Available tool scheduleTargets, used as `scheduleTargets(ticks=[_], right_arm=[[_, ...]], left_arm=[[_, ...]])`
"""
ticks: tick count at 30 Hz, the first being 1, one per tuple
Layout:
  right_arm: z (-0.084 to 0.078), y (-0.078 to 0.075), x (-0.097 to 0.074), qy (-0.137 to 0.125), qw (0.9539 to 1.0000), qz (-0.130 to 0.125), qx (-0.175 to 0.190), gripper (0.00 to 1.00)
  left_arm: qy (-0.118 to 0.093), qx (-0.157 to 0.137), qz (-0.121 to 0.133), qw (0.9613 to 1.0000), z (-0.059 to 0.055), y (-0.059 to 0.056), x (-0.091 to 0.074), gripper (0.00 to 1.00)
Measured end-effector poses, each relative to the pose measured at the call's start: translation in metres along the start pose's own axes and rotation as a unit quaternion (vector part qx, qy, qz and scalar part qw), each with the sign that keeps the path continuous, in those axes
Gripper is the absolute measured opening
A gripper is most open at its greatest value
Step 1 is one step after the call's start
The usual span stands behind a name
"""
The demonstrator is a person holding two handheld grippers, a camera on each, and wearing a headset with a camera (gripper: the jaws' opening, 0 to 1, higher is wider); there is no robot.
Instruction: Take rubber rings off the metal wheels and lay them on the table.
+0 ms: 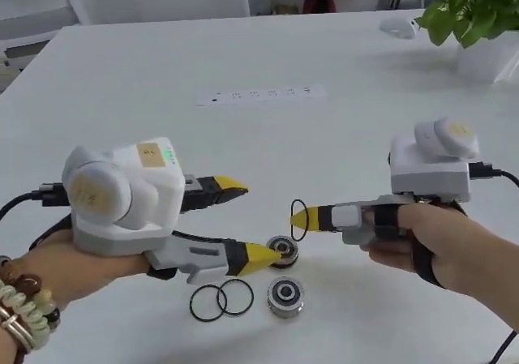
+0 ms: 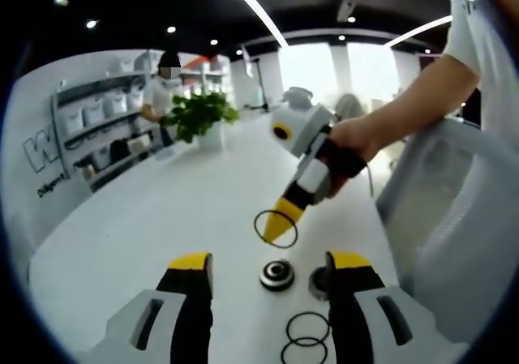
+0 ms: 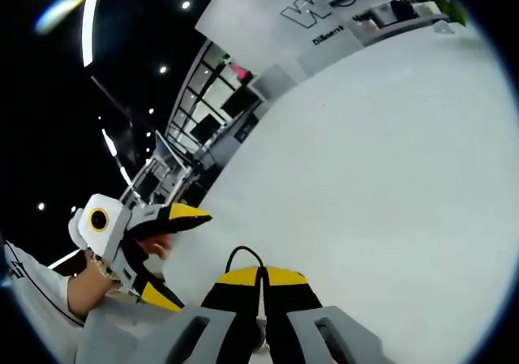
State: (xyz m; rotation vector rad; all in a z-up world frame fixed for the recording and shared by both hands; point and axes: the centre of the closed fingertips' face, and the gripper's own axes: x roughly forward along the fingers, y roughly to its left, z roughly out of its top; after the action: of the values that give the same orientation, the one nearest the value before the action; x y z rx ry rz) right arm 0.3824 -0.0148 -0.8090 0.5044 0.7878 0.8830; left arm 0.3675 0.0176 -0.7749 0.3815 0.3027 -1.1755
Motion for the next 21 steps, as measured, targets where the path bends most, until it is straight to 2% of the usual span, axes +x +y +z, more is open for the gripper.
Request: scheduleTargets(ticks=[7,15,21], right_arm=[[0.000,0.008,0.002,0.000,0.9999,0.011,-0.005,0.00],[0.000,0.015,0.005,0.002,0.9997,0.021,-0.011,0.00],[-0.006,0.018,0.008,0.013,0.9995,0.023,-0.017,0.00]], left_arm=[[-0.010,-0.013,0.023,0.9996,0.004,0.006,-0.016,0.66],[-0.006,-0.021,0.042,0.9989,-0.002,0.012,-0.031,0.69],[-0.006,-0.032,0.055,0.9980,-0.008,0.014,-0.044,0.71]])
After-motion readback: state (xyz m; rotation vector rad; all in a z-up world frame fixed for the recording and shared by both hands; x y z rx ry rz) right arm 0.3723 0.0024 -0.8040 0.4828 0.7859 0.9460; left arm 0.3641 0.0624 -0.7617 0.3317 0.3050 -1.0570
